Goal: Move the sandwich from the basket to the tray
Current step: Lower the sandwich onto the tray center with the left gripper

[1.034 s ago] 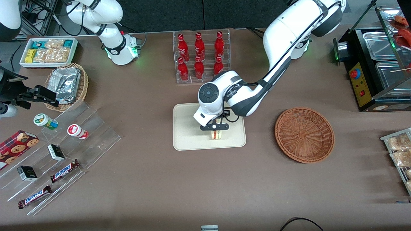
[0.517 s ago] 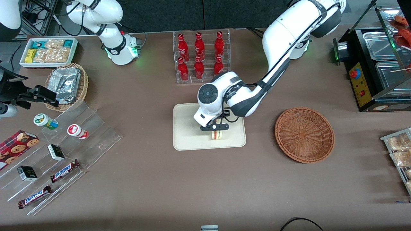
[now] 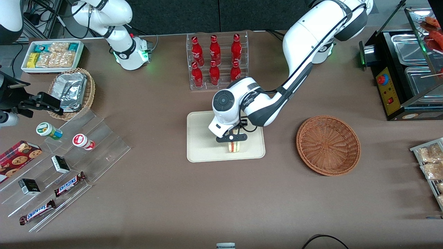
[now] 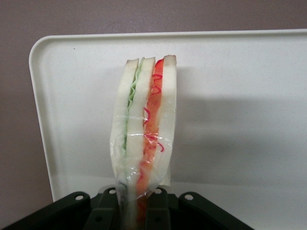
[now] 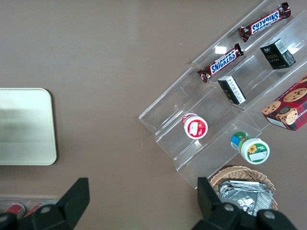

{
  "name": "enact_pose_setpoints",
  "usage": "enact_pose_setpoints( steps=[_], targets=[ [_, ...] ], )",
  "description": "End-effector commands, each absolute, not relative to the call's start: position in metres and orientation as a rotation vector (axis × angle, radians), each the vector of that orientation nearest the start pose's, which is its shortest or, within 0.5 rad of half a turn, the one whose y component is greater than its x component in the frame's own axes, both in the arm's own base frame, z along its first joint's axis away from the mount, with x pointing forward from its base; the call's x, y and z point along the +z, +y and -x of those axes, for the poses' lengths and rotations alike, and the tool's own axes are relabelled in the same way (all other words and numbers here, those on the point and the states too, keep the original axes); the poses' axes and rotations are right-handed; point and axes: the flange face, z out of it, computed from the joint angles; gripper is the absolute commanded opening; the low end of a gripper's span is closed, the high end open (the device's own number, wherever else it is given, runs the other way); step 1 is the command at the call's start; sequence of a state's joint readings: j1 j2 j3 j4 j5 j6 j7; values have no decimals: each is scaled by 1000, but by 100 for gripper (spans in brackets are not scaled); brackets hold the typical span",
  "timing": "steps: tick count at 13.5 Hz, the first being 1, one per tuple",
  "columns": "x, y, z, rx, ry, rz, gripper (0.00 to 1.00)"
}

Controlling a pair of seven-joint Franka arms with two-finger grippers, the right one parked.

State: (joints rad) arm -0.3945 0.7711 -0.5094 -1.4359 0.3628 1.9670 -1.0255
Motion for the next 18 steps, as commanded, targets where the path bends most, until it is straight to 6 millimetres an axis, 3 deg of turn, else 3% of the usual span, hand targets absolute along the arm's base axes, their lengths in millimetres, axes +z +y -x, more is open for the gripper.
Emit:
enact_pose_setpoints(
  steps=[1, 15, 16, 17, 18],
  targets=[
    [263, -502, -506, 129, -113, 3030, 0],
    [239, -507, -498, 174, -67, 3022, 0],
    [235, -507, -497, 182, -66, 3020, 5],
    [231, -507, -497, 190, -70, 3017, 25],
    [228, -507, -496, 195, -74, 3016, 69]
  ],
)
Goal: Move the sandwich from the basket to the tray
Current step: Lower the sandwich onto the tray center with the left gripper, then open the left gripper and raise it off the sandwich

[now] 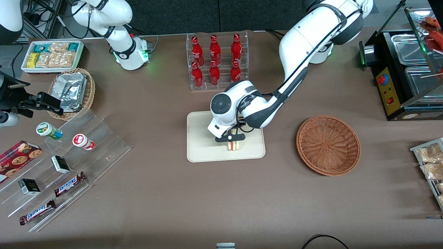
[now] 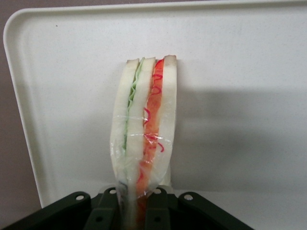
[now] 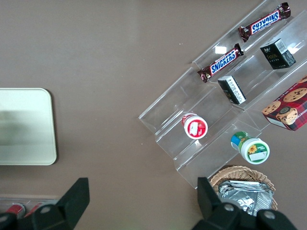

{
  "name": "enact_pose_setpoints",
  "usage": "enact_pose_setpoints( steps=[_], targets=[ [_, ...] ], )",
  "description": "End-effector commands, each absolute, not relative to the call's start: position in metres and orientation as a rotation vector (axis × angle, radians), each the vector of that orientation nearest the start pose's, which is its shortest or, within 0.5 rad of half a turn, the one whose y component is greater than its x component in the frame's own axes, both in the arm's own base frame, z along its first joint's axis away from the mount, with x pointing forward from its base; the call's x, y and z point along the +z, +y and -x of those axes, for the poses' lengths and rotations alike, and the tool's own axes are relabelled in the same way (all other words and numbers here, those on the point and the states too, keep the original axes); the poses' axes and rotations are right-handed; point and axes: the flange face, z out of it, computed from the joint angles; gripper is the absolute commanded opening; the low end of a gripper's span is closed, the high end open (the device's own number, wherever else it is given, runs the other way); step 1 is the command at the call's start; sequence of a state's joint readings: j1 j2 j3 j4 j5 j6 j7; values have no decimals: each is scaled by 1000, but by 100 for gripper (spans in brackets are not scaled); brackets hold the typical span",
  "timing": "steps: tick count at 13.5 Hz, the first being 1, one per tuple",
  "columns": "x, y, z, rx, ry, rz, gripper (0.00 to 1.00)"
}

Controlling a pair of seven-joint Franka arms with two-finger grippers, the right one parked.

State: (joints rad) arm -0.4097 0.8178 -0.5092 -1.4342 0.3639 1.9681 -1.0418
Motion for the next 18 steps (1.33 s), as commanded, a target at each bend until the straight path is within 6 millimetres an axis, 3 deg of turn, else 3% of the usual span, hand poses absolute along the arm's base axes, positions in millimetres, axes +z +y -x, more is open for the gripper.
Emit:
enact_pose_setpoints(
  steps=[1, 5, 8, 11, 15, 18],
  targets=[
    [227, -507, -496, 197, -76, 3015, 100],
    [225, -507, -496, 202, -94, 3013, 100],
    [248, -505, -501, 178, -132, 3023, 100],
    [289, -498, -503, 149, -137, 2997, 100],
    [359, -490, -518, 221, -237, 3016, 100],
    [421, -437, -547, 223, -401, 3048, 100]
  ],
)
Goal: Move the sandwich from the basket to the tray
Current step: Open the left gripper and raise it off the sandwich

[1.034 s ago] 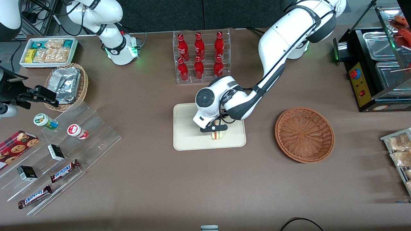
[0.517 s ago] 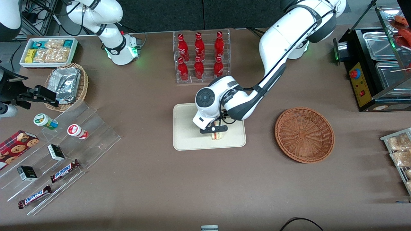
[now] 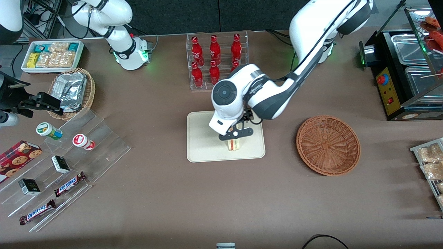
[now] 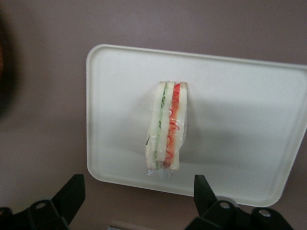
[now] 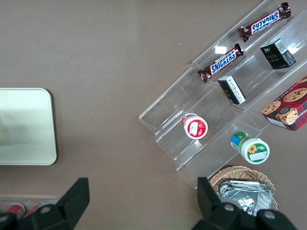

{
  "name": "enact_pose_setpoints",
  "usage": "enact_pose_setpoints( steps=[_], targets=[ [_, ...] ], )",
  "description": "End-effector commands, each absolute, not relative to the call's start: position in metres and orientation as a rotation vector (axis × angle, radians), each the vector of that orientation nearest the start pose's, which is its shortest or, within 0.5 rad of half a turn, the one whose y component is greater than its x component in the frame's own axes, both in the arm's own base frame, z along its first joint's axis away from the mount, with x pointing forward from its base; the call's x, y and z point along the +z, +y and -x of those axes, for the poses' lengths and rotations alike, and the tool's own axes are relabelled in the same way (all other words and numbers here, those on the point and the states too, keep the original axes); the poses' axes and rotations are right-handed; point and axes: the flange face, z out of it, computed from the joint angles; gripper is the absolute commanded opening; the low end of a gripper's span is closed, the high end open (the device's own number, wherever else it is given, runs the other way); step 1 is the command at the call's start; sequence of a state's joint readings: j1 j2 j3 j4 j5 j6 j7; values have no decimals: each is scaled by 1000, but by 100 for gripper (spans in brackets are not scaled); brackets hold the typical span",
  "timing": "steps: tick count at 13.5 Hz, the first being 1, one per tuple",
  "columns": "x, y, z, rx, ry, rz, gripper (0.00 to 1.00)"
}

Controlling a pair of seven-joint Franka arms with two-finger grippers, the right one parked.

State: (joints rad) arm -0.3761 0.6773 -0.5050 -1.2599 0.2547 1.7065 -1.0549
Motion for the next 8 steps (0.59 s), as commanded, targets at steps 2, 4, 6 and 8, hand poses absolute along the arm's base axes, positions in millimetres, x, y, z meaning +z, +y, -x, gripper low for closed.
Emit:
enact_pose_setpoints(
  steps=[2, 4, 6, 8],
  targets=[
    [449, -378, -569, 218, -495, 3023, 100],
    [463, -328, -586, 254, -472, 2998, 100],
    [477, -284, -598, 314, -435, 3006, 100],
    [495, -234, -604, 379, -403, 3013, 100]
  ],
)
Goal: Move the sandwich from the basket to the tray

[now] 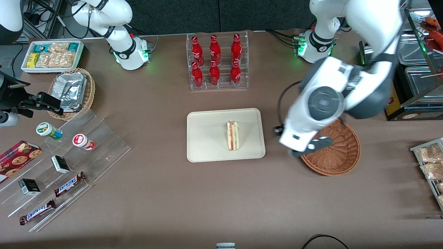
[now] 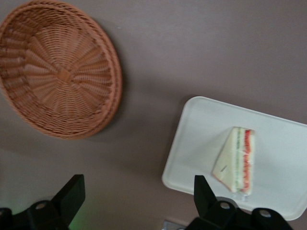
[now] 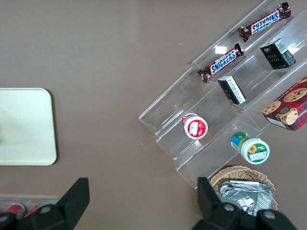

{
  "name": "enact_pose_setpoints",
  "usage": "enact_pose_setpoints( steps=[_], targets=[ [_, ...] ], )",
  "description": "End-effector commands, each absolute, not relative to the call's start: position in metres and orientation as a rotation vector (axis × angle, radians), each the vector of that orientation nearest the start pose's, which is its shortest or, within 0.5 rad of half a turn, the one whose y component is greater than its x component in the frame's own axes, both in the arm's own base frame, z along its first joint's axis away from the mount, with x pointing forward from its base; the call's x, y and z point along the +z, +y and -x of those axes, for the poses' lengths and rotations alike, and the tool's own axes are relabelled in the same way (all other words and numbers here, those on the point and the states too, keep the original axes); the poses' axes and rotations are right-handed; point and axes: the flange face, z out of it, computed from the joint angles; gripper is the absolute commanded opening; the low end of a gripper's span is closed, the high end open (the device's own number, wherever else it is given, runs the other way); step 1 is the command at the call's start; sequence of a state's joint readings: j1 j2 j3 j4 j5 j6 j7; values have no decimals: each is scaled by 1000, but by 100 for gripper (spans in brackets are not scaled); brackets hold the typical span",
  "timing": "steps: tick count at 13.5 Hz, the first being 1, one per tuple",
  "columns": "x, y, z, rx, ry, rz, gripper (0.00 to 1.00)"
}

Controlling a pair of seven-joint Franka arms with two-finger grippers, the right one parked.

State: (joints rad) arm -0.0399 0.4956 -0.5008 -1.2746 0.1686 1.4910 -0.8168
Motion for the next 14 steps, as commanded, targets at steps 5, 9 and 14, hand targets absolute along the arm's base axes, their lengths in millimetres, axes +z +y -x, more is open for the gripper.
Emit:
enact_pose_setpoints(
  steps=[5, 9, 14],
  targets=[
    [548, -115, -576, 456, -6, 3083, 100],
    [586, -71, -535, 468, 133, 3069, 100],
    [620, -62, -490, 527, 107, 3035, 100]
  ],
)
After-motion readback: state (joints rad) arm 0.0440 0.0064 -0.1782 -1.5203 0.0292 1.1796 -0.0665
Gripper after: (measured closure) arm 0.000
